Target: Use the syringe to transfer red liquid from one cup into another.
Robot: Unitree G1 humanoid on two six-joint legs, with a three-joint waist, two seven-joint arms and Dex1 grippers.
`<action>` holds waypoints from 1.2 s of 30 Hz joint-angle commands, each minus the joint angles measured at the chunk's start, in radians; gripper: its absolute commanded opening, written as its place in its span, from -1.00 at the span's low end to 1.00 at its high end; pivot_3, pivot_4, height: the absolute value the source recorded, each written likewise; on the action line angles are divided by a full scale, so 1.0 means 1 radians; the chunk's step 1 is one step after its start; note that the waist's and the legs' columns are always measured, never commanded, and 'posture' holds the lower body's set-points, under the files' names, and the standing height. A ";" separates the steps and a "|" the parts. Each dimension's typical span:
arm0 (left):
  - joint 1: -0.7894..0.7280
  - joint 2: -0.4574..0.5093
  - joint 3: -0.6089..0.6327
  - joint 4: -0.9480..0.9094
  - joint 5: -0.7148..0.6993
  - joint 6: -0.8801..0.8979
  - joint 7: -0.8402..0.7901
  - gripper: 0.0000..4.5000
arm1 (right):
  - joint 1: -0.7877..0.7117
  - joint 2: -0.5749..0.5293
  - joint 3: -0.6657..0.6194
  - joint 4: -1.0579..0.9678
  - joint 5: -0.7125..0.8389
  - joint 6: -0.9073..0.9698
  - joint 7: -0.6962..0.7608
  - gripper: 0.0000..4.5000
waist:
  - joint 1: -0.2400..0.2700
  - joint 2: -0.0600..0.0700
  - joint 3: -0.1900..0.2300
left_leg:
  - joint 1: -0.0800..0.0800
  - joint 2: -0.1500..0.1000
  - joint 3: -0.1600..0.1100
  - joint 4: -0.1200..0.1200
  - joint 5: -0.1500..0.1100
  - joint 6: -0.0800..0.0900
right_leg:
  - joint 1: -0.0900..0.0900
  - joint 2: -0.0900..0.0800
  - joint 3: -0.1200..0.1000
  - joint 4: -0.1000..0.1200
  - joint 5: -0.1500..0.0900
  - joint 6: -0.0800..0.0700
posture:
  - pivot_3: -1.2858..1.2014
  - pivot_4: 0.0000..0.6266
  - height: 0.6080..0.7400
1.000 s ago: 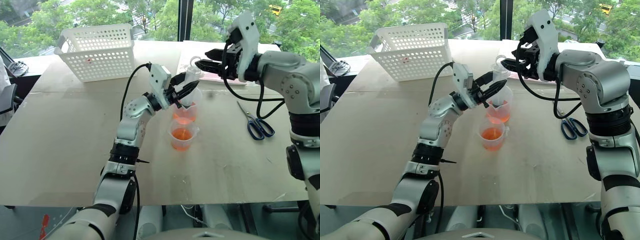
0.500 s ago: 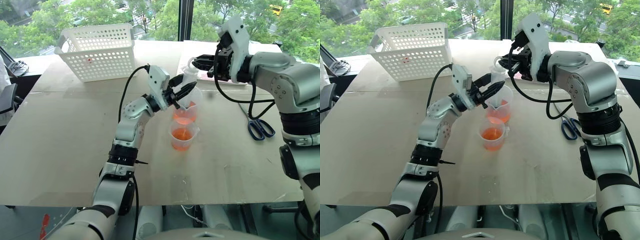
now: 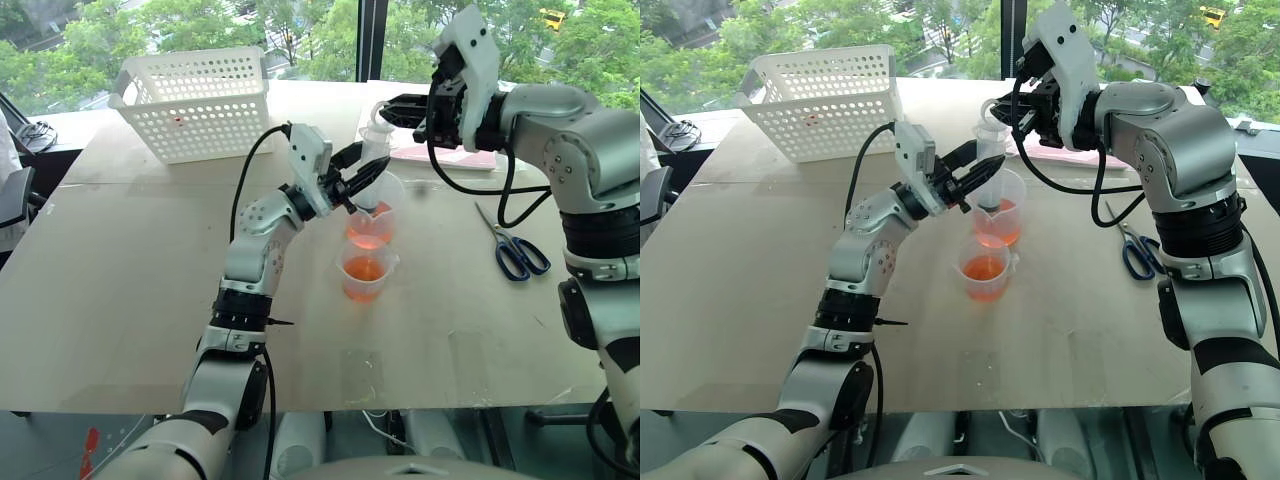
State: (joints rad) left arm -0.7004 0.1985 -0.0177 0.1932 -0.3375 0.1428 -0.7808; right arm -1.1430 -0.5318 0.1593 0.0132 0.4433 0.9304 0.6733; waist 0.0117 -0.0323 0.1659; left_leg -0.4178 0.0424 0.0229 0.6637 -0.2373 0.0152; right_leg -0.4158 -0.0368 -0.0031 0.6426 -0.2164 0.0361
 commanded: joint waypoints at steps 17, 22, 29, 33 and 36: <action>0.015 -0.009 -0.053 -0.022 0.011 0.005 -0.037 -0.34 | -0.075 -0.025 -0.063 -0.011 -0.052 -0.081 0.006 -0.98 | 0.000 0.000 0.000 | 0.000 0.000 0.000 0.000 0.000 0.000 | 0.000 0.000 0.000 0.000 0.000 0.000 | 0.03 -0.52 1.00; 0.016 -0.009 -0.053 -0.020 0.012 0.005 -0.039 -0.34 | -0.075 -0.026 -0.062 -0.004 -0.059 -0.083 0.004 -0.98 | 0.000 0.000 0.000 | 0.000 0.000 0.000 0.000 0.000 0.000 | 0.000 0.000 0.000 0.000 0.000 0.000 | 0.03 -0.52 1.00; 0.004 -0.013 -0.036 -0.022 -0.004 0.008 -0.036 -0.34 | -0.078 -0.040 -0.076 -0.011 -0.025 -0.085 0.058 -0.98 | 0.001 0.001 0.000 | 0.000 0.000 0.000 0.000 0.000 0.000 | 0.000 0.000 0.000 0.000 0.000 0.000 | 0.03 -0.52 1.00; -0.019 -0.018 -0.011 -0.031 -0.026 0.014 -0.030 -0.34 | -0.057 -0.053 -0.090 -0.025 0.009 -0.061 0.100 -0.61 | 0.001 0.001 0.001 | 0.000 0.000 0.000 0.000 0.000 0.000 | 0.000 0.000 0.000 -0.001 0.000 0.000 | 0.03 -0.52 1.00; -0.041 -0.018 0.007 -0.037 -0.042 0.025 -0.020 -0.34 | -0.024 -0.078 -0.090 -0.043 -0.003 -0.076 0.109 -0.09 | 0.001 0.001 0.001 | 0.000 0.000 0.000 -0.001 0.000 0.000 | 0.000 0.000 0.000 -0.001 0.000 0.000 | 0.03 -0.52 1.00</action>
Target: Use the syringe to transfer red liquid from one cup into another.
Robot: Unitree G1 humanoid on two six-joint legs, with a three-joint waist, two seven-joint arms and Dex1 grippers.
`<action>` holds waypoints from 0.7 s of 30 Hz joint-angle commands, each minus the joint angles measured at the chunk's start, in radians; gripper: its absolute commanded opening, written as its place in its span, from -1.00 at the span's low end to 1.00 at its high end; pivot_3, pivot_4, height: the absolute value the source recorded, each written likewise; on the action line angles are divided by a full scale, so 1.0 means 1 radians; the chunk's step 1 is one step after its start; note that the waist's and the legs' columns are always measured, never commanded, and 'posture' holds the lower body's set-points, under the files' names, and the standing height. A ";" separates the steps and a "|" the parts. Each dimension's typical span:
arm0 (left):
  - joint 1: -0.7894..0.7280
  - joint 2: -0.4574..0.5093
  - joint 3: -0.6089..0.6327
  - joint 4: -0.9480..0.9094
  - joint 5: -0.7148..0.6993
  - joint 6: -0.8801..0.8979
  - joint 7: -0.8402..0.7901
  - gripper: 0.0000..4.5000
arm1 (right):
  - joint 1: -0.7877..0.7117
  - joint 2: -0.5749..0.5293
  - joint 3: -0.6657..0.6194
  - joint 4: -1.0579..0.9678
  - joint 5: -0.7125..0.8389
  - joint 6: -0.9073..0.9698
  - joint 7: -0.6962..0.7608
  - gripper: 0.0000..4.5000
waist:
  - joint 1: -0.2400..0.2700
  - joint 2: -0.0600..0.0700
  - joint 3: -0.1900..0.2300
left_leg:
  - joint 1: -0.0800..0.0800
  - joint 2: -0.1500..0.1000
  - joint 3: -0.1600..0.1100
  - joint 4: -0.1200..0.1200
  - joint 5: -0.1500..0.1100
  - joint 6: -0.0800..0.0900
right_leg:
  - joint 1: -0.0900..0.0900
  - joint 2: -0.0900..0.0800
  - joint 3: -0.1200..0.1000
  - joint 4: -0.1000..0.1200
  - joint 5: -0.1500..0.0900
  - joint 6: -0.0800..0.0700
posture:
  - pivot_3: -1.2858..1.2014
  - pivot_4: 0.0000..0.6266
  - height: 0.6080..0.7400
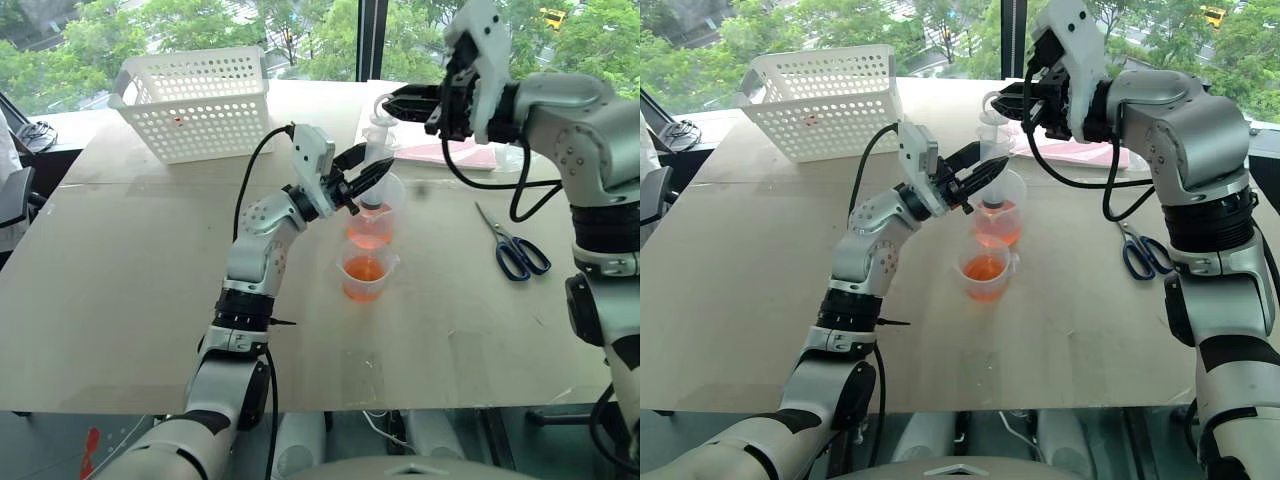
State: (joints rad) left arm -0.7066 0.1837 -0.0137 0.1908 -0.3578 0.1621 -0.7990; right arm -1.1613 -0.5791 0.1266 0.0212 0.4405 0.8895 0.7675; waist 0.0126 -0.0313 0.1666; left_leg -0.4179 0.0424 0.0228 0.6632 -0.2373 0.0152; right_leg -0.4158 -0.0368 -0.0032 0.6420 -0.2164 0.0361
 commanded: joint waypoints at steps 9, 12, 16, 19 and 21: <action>-0.126 0.001 0.087 -0.066 -0.097 0.091 0.074 -0.34 | 0.139 -0.092 -0.254 -0.169 0.152 -0.050 0.089 -0.09 | -0.002 0.002 0.001 | 0.000 0.000 0.000 0.000 0.000 0.000 | 0.000 0.000 0.000 0.000 0.000 0.000 | 0.03 -0.52 1.00; -0.153 0.006 0.101 -0.076 -0.123 0.114 0.083 -0.34 | 0.175 -0.123 -0.270 -0.221 0.184 -0.042 0.110 -0.09 | -0.002 0.002 0.001 | 0.000 0.000 0.000 -0.002 0.000 0.000 | 0.000 0.000 0.000 -0.001 0.000 0.000 | 0.03 -0.52 1.00; -0.181 0.031 0.146 -0.151 -0.224 0.223 0.095 -0.34 | 0.265 -0.167 -0.332 -0.289 0.254 -0.006 0.117 -0.09 | -0.002 0.002 0.002 | 0.000 0.000 0.000 -0.002 0.000 0.000 | 0.000 0.000 0.000 -0.001 0.000 0.000 | 0.03 -0.52 1.00; -0.174 0.070 0.172 -0.239 -0.313 0.326 0.095 -0.34 | 0.364 -0.204 -0.372 -0.362 0.305 0.008 0.123 -0.09 | -0.001 0.002 0.002 | 0.000 0.000 0.000 -0.003 0.000 0.000 | 0.000 0.000 0.000 -0.001 0.000 0.000 | 0.03 -0.52 1.00; -0.161 0.101 0.183 -0.298 -0.362 0.386 0.094 -0.34 | 0.447 -0.230 -0.401 -0.418 0.335 0.008 0.138 -0.09 | -0.001 0.002 0.002 | 0.000 0.000 0.000 -0.003 0.000 0.000 | 0.000 0.000 0.000 -0.001 0.000 0.000 | 0.03 -0.52 1.00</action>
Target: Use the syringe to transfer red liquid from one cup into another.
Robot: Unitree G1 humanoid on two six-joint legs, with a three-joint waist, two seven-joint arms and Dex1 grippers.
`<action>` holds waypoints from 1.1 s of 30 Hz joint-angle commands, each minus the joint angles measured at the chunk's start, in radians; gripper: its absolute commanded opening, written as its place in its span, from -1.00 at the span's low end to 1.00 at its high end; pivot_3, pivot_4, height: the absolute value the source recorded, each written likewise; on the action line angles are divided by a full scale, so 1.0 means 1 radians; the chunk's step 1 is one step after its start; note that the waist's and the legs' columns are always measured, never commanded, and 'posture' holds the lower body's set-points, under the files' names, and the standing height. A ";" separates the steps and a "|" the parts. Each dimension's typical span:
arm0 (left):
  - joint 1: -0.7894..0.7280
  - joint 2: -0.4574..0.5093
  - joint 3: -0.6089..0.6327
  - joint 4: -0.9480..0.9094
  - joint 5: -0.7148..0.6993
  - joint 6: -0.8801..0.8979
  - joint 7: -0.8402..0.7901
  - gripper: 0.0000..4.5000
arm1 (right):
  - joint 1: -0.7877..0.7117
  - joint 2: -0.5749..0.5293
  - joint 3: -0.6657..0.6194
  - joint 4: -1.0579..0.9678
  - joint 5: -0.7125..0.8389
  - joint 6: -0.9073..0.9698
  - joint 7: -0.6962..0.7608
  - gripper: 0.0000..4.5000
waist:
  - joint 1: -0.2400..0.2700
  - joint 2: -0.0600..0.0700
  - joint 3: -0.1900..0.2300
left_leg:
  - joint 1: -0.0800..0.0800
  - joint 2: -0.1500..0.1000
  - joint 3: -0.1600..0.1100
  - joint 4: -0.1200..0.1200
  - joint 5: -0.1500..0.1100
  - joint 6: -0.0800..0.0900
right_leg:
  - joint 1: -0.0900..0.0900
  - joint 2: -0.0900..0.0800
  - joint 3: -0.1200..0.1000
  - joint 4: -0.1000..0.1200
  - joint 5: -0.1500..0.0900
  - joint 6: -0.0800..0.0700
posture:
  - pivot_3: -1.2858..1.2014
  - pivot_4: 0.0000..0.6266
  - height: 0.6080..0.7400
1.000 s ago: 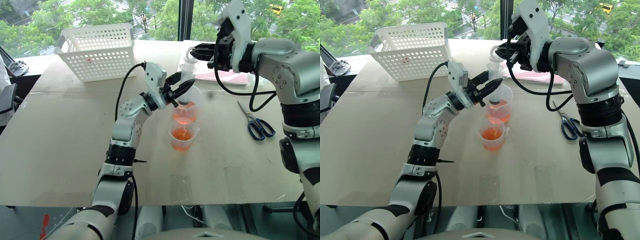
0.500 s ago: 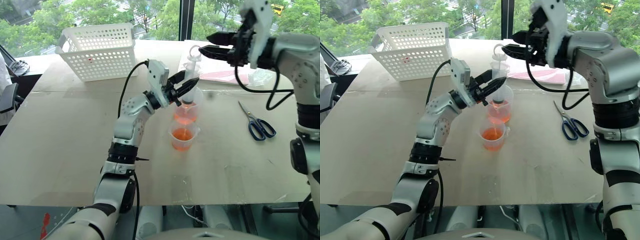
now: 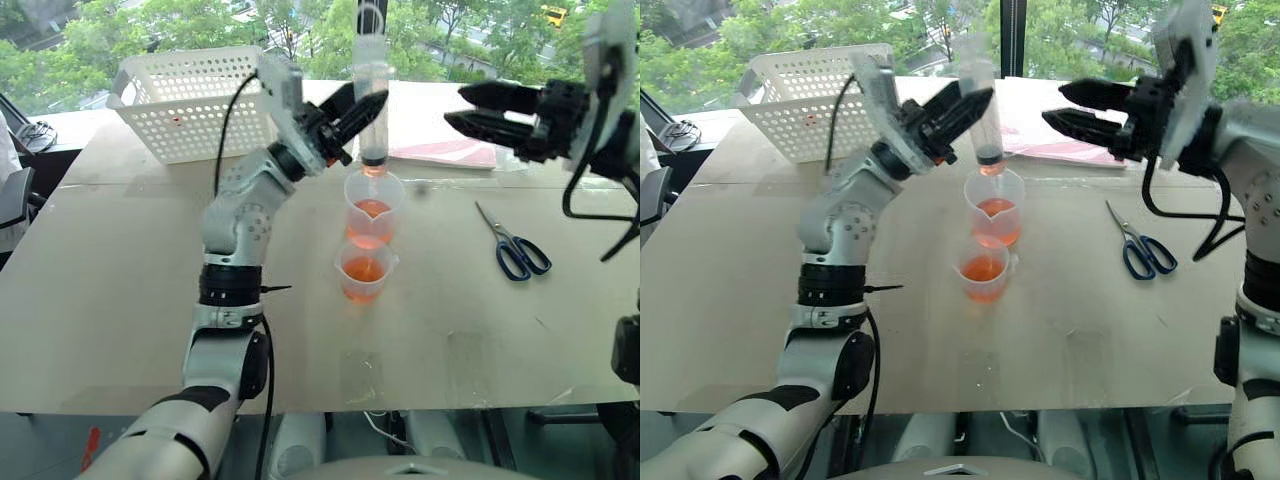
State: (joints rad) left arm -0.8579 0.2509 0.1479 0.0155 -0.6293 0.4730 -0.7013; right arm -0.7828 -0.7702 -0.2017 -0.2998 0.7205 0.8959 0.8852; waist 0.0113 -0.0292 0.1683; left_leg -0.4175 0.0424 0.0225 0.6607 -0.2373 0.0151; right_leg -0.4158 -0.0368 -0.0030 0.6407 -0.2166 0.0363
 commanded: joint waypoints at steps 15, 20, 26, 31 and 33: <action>0.264 0.149 -0.037 -0.408 -0.215 0.199 -0.051 -0.34 | 0.742 -0.163 -0.355 -0.292 0.161 -0.123 0.236 -0.09 | 0.001 0.000 0.000 | 0.004 0.000 0.000 0.003 0.000 0.000 | 0.003 0.001 0.001 0.001 -0.002 0.003 | 0.03 -0.52 1.00; 0.310 0.153 -0.071 -0.410 -0.188 0.162 -0.082 -0.34 | 0.796 -0.167 -0.322 -0.305 0.138 -0.195 0.271 0.87 | 0.002 0.000 0.000 | 0.004 0.000 0.000 0.005 0.000 0.000 | 0.004 0.001 0.001 0.002 -0.005 0.001 | 0.03 -0.52 1.00; 0.351 0.152 -0.095 -0.376 -0.118 0.074 -0.110 -0.34 | 0.597 -0.121 -0.227 -0.306 0.129 -0.225 0.095 0.97 | -0.005 0.001 0.000 | 0.004 0.000 0.000 0.005 0.000 0.000 | 0.004 0.002 0.003 0.001 -0.003 0.004 | 0.03 -0.52 1.00; 0.405 0.132 -0.161 -0.336 0.002 -0.080 -0.163 -0.34 | 0.287 -0.098 -0.100 -0.284 0.262 -0.065 -0.116 0.97 | -0.002 0.001 0.000 | 0.003 0.000 0.000 0.005 0.000 0.000 | 0.003 0.002 0.003 0.002 -0.003 -0.003 | 0.03 -0.52 1.00; 0.415 0.120 -0.174 -0.316 0.026 -0.121 -0.172 -0.34 | 0.183 -0.100 -0.049 -0.253 0.282 0.008 -0.184 0.97 | 0.001 0.001 0.000 | 0.003 0.000 0.000 0.005 0.000 0.000 | 0.003 0.002 0.003 0.001 -0.003 -0.004 | 0.03 -0.52 1.00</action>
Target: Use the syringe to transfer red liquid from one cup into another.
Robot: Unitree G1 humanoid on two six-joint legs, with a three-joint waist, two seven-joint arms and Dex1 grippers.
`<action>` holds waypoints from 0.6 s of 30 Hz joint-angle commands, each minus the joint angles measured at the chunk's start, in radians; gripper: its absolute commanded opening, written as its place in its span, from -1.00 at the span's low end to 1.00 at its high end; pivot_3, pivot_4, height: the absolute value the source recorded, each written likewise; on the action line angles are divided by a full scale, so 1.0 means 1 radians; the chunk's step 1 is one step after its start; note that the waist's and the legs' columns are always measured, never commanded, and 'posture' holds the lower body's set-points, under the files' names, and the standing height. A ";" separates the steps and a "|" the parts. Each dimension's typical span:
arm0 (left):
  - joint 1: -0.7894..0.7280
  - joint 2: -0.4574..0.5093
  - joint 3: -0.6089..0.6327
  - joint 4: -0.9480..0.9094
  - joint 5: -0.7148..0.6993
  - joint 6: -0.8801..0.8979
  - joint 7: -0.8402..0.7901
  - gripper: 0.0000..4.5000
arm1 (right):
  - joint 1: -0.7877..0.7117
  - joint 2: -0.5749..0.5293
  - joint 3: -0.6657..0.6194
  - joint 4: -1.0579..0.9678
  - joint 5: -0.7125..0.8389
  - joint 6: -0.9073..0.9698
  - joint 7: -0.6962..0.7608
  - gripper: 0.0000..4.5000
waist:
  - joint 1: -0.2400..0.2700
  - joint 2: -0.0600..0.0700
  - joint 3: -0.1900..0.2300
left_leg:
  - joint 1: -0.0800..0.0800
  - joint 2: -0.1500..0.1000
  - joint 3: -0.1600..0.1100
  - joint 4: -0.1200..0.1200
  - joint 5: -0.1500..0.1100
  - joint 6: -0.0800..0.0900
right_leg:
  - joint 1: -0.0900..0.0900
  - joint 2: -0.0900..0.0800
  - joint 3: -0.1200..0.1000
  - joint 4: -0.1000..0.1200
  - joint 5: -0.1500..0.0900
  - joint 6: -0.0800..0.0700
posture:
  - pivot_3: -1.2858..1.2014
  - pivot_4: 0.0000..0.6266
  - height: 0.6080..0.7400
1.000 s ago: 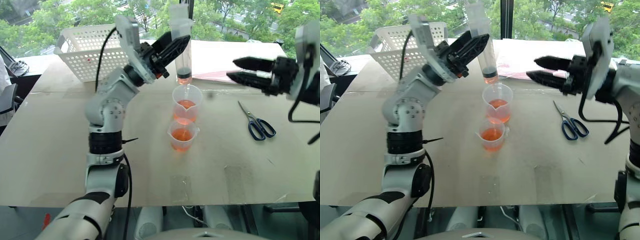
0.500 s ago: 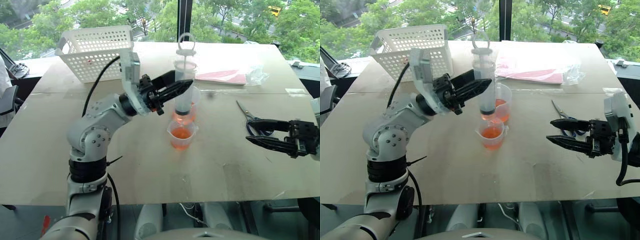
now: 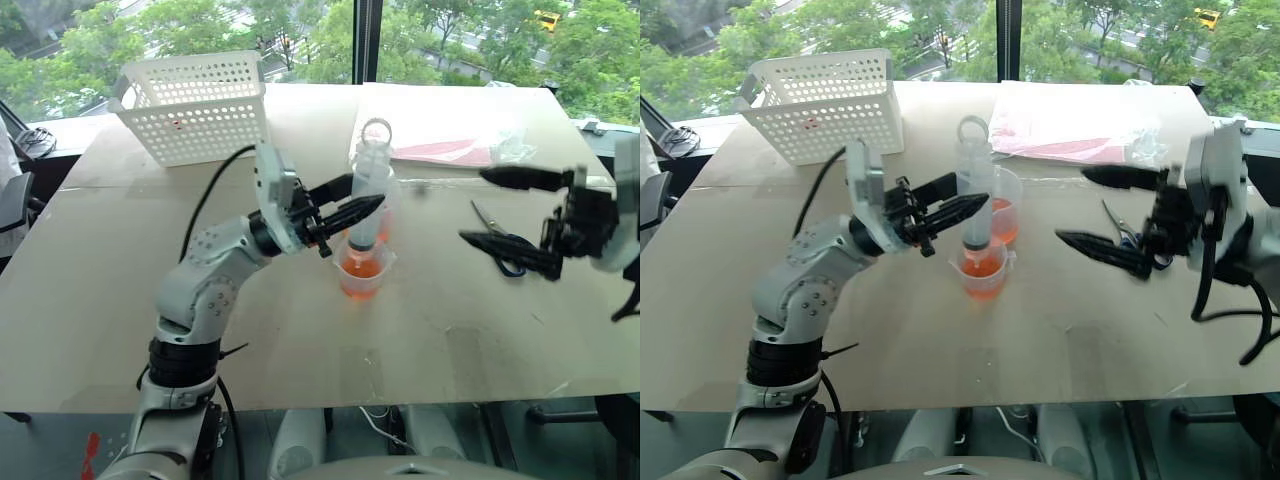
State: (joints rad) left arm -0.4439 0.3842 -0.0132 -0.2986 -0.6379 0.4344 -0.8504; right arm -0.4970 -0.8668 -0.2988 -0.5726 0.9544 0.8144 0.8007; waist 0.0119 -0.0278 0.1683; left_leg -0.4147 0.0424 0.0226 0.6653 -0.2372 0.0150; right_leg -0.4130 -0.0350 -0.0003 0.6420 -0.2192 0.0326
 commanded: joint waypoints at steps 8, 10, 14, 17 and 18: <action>0.030 -0.037 -0.050 0.067 0.110 -0.197 -0.073 -0.34 | -0.400 0.051 0.233 0.129 0.046 0.266 -0.212 0.97 | 0.001 0.000 0.000 | -0.002 0.000 0.001 0.000 0.000 0.000 | 0.000 -0.001 0.000 -0.002 0.000 0.001 | 0.03 -0.52 1.00; 0.028 -0.041 -0.056 0.070 0.116 -0.205 -0.077 -0.34 | -0.425 0.072 0.255 0.146 0.035 0.277 -0.219 0.97 | 0.000 0.000 0.000 | -0.002 0.000 0.000 -0.001 0.000 0.000 | -0.001 -0.001 0.000 -0.002 0.000 0.001 | 0.03 -0.52 1.00; 0.032 -0.044 -0.066 0.067 0.122 -0.208 -0.075 -0.34 | -0.451 0.100 0.282 0.175 -0.004 0.281 -0.225 0.72 | 0.003 0.000 0.000 | -0.002 0.000 0.000 -0.001 0.000 0.000 | -0.001 -0.001 -0.001 -0.001 0.002 0.004 | 0.03 -0.52 1.00; 0.032 -0.045 -0.068 0.057 0.121 -0.202 -0.069 -0.34 | -0.458 0.106 0.294 0.184 -0.027 0.285 -0.219 0.21 | 0.001 0.000 0.000 | -0.002 0.000 0.000 -0.001 0.000 0.000 | -0.001 -0.001 0.000 -0.001 0.002 0.004 | 0.03 -0.52 1.00; 0.031 -0.045 -0.069 0.054 0.120 -0.200 -0.067 -0.34 | -0.460 0.108 0.295 0.186 -0.031 0.287 -0.216 -0.05 | 0.001 0.000 0.000 | -0.002 0.000 0.000 -0.001 0.000 0.000 | -0.001 -0.001 0.000 -0.001 0.002 0.004 | 0.03 -0.52 1.00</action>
State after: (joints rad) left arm -0.4048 0.3434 -0.0817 -0.2086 -0.5119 0.2495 -0.9118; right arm -0.9274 -0.7566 0.0083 -0.3830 0.9418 1.1031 0.5842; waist 0.0124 -0.0278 0.1683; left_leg -0.4166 0.0423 0.0229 0.6647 -0.2375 0.0153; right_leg -0.4137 -0.0359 -0.0007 0.6409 -0.2170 0.0364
